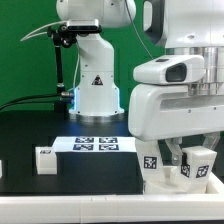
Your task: Assemble stool
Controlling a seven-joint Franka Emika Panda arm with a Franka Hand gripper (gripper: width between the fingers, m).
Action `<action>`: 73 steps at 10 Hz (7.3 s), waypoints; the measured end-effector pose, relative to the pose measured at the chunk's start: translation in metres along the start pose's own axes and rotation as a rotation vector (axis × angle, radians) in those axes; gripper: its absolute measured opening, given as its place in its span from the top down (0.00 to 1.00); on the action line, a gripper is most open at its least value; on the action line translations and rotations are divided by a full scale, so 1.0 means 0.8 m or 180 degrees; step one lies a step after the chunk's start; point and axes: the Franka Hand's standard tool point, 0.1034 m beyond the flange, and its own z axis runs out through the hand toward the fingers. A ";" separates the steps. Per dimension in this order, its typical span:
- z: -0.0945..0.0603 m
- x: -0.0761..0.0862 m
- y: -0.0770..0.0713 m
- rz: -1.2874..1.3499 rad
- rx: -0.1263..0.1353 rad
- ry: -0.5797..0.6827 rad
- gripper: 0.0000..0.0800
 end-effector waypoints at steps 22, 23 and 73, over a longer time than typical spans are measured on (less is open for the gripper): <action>-0.001 -0.035 0.047 0.6182 -0.0428 0.0062 0.29; -0.002 -0.034 0.047 0.6179 -0.0420 0.0064 0.21; 0.046 -0.257 0.224 0.0473 0.0355 -0.3185 0.19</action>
Offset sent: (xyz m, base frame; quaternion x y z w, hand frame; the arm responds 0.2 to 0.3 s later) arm 0.0065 -0.0091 0.0007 -0.0512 0.0428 0.3518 0.9337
